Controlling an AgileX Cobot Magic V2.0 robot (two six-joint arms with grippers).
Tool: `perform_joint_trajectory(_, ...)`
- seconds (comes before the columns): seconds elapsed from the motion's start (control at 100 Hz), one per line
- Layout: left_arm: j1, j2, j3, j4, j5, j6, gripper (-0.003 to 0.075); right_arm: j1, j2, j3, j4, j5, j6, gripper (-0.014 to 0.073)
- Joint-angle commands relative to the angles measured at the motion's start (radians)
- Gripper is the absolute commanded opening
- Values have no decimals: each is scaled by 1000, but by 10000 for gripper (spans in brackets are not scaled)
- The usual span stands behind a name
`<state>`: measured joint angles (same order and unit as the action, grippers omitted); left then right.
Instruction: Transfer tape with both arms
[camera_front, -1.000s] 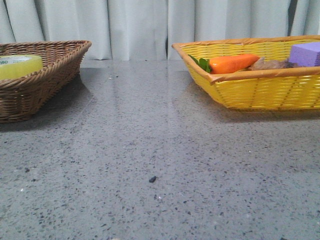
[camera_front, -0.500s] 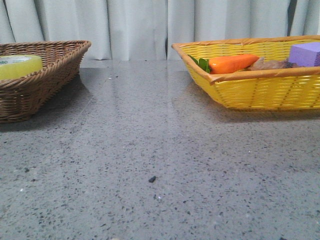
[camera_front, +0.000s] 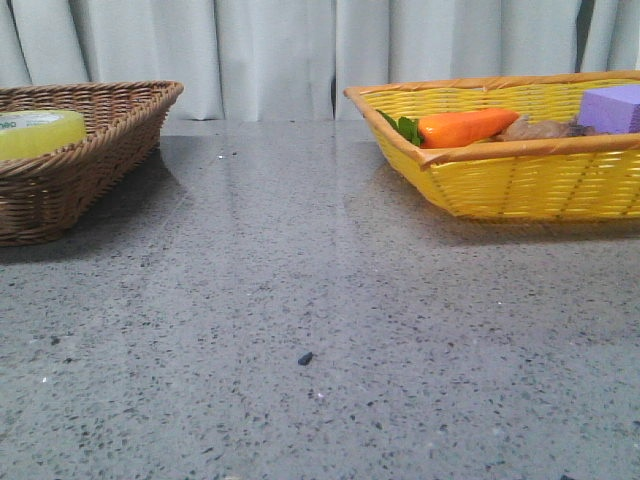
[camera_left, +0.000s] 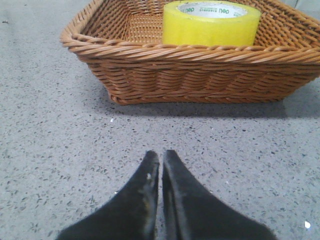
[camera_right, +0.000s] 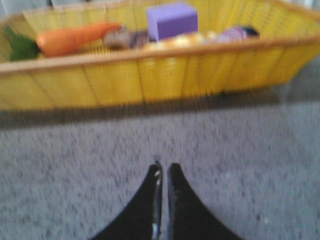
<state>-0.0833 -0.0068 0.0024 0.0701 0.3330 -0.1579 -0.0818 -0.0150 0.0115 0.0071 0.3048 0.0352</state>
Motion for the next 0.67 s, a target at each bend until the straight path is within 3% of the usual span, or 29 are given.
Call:
perform_joint_trajectory(0.0,3,-28,10,3,-51,-13,-21,-6,-16,21,3,-20,-16,-74)
perform_joint_trajectory(0.66,3,-28,10,3,-51,-13,-21,-6,-16,21,3,3,-16,-74)
